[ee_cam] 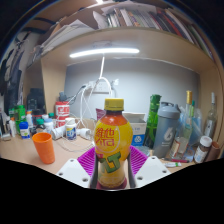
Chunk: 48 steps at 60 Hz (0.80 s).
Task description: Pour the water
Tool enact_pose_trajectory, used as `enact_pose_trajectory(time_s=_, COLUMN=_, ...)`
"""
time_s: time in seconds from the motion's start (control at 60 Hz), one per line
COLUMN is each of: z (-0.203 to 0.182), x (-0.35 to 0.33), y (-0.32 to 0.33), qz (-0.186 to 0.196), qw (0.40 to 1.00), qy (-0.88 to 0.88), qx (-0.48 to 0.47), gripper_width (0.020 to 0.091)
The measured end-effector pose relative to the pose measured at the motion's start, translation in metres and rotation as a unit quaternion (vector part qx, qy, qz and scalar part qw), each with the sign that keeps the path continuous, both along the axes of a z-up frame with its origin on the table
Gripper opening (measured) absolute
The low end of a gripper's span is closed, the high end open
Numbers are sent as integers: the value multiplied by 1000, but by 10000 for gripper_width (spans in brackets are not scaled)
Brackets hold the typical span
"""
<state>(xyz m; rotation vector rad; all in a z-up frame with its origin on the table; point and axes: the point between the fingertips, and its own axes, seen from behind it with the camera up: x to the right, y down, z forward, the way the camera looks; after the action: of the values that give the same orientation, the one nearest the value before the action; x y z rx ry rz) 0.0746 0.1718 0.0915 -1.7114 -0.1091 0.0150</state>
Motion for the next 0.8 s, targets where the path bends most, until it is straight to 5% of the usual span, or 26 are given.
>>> enact_pose_trajectory(time_s=0.117, z=2, x=2, y=-2, qz=-4, qw=1000, qy=0, qx=2, gripper_width=531)
enact_pose_trajectory(time_s=0.3, z=2, x=7, y=-26, qz=-7, qw=1000, qy=-9, qx=-26, gripper_width=781)
enact_pose_trajectory(time_s=0.8, z=37, x=7, y=-260, qz=-5, qw=1000, qy=22, qx=-7, gripper_width=793)
